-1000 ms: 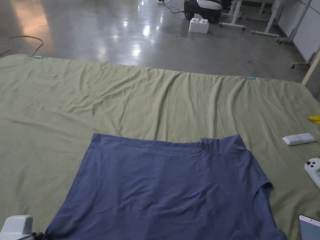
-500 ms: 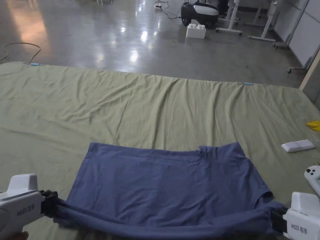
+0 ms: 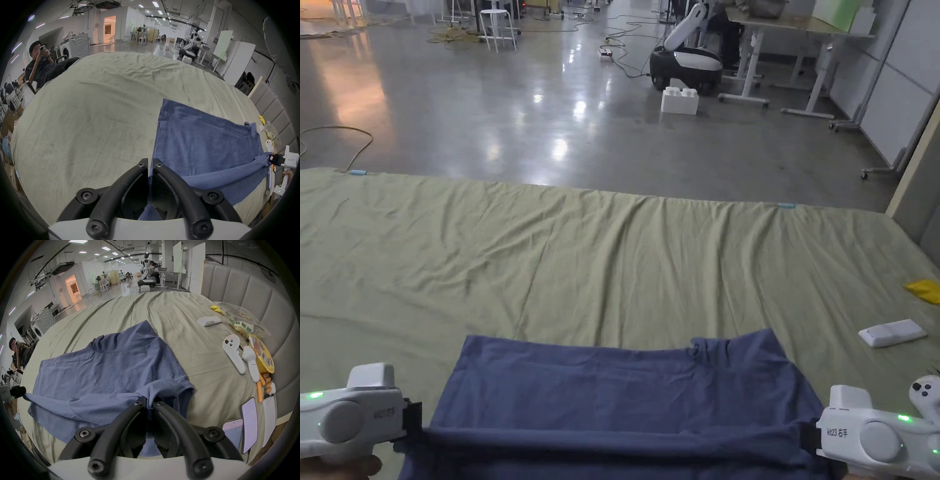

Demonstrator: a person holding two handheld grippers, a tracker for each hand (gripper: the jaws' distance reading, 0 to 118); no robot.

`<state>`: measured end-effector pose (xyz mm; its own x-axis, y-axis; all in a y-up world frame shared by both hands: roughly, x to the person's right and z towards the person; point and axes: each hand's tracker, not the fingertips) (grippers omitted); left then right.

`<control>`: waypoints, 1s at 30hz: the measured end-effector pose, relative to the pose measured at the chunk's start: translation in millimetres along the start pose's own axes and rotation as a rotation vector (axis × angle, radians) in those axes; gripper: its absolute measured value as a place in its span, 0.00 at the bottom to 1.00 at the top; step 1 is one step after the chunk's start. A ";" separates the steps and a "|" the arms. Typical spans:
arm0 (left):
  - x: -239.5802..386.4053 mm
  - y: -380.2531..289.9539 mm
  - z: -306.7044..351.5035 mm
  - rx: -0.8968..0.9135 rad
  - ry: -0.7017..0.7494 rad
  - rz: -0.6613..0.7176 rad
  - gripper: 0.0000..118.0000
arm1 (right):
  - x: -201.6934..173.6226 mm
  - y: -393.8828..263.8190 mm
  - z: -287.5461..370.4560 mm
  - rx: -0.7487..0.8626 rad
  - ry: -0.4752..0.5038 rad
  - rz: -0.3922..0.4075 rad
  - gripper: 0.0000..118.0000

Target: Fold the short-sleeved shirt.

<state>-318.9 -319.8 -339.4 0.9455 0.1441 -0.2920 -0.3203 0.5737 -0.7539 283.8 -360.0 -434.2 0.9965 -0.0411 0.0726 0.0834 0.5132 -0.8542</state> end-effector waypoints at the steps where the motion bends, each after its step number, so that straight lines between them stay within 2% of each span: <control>1: -1.6 0.3 -2.5 -0.003 -0.001 -0.002 0.04 | 1.8 6.6 -11.3 -0.021 -0.013 -0.005 0.07; 3: -4.4 2.5 -6.7 -0.011 -0.010 -0.009 0.04 | 1.5 4.5 -11.0 -0.004 -0.119 0.021 0.09; 5: 0.9 -3.6 -8.2 -0.009 -0.011 -0.028 0.04 | -8.2 5.9 -9.2 0.014 -0.116 0.048 0.27; 6: 0.4 -2.9 -7.8 -0.006 -0.006 -0.032 0.04 | -12.7 -8.1 0.4 -0.023 -0.095 0.021 0.31; 7: -1.6 -2.5 -7.1 -0.002 -0.002 -0.039 0.04 | -13.8 -8.0 6.3 0.004 -0.131 0.046 0.31; 9: 1.0 -5.5 -8.5 0.003 0.011 -0.054 0.05 | -16.9 7.2 7.5 0.046 -0.127 0.043 0.46; 10: 0.2 -5.3 -6.3 0.006 0.014 -0.060 0.14 | -15.4 -9.0 21.0 0.120 -0.117 0.040 0.53; 11: -0.7 -4.7 -2.5 0.021 0.020 -0.074 0.28 | -15.5 -16.1 30.8 0.151 -0.110 0.040 0.56; 13: 4.4 -6.0 0.9 0.055 0.023 -0.082 0.51 | -19.9 -6.3 43.0 0.228 -0.089 0.046 0.57; 18: 27.6 -7.2 44.4 0.257 -0.036 -0.134 0.51 | -38.0 -18.6 95.8 0.494 -0.061 0.082 0.64; 23: 58.0 -27.2 90.6 0.500 -0.046 -0.202 0.50 | -66.8 -56.6 149.0 0.724 -0.053 0.105 0.63; 25: 64.4 -39.2 95.7 0.584 -0.038 -0.217 0.45 | -76.7 -68.6 163.5 0.812 -0.069 0.110 0.57; 27: 68.4 -50.9 105.2 0.641 -0.027 -0.215 0.34 | -83.8 -81.8 174.3 0.865 -0.069 0.107 0.42; 28: 68.9 -58.0 103.7 0.660 -0.023 -0.217 0.20 | -87.7 -87.6 182.4 0.914 -0.069 0.126 0.26; 29: 69.2 -64.0 104.8 0.671 -0.024 -0.225 0.13 | -91.0 -92.9 187.4 0.936 -0.069 0.123 0.15; 30: 69.9 -69.4 106.4 0.687 -0.018 -0.234 0.12 | -95.3 -98.0 192.2 0.931 -0.062 0.120 0.10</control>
<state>-224.4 -263.7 -244.9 0.9874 -0.0348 -0.1541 -0.0055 0.9672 -0.2538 180.3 -241.6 -258.5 0.9943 0.0879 0.0609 -0.0813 0.9912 -0.1047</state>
